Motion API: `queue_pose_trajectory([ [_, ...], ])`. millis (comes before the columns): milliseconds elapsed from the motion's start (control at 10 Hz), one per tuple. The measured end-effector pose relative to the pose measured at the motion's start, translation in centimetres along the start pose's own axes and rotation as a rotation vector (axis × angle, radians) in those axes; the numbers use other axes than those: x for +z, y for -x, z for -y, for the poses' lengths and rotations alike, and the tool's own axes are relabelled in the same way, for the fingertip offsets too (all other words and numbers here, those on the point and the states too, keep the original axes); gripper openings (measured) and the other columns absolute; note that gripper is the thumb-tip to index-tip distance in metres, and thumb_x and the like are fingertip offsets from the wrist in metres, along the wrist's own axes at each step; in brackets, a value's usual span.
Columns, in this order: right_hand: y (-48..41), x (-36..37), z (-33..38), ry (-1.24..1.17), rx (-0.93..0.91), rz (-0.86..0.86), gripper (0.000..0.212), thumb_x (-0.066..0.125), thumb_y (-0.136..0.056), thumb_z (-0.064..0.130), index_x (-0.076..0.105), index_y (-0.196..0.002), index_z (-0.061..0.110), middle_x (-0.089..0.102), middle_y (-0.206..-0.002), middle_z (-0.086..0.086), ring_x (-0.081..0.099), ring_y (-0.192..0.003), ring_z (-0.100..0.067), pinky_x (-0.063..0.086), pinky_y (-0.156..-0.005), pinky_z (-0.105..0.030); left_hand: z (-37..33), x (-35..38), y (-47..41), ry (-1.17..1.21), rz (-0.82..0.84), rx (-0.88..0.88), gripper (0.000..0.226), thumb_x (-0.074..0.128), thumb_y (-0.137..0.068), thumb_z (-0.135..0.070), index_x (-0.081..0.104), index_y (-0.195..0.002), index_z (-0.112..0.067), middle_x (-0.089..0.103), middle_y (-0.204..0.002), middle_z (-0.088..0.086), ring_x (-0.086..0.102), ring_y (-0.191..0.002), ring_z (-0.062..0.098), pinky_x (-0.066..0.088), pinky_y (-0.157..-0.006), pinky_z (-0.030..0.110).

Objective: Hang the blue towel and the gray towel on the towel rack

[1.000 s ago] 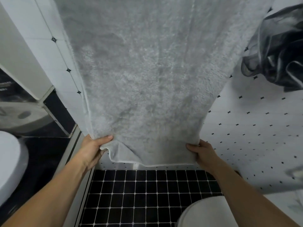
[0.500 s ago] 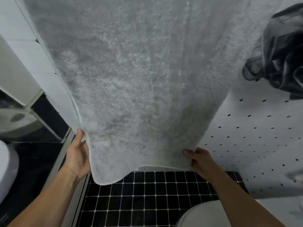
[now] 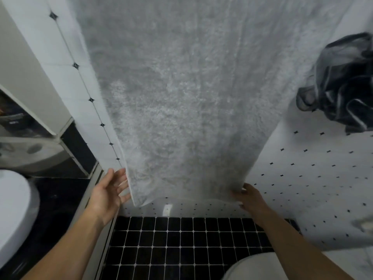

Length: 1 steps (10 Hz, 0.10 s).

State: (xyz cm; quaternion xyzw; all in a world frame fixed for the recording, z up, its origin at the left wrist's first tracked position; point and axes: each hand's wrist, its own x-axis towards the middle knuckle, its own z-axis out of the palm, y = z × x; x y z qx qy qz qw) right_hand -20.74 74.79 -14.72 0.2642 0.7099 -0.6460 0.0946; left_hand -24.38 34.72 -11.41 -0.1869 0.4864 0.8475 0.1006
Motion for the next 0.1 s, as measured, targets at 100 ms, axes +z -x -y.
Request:
queue_pose_trajectory([
  [100,3.49,0.42,1.35,0.009,0.053,-0.13,0.07,0.078,-0.082,0.018,0.043,-0.141,0.008,0.057,-0.132,-0.019,0.058,-0.104,-0.028,0.048,-0.083,-0.036,-1.48,-1.65,2.53,-0.179,-0.08,0.003,0.029,0.048,-0.099,-0.038,0.064,-0.11,-0.018,0.068,-0.121,0.006,0.06,-0.116,0.025,0.046,-0.09,0.046],
])
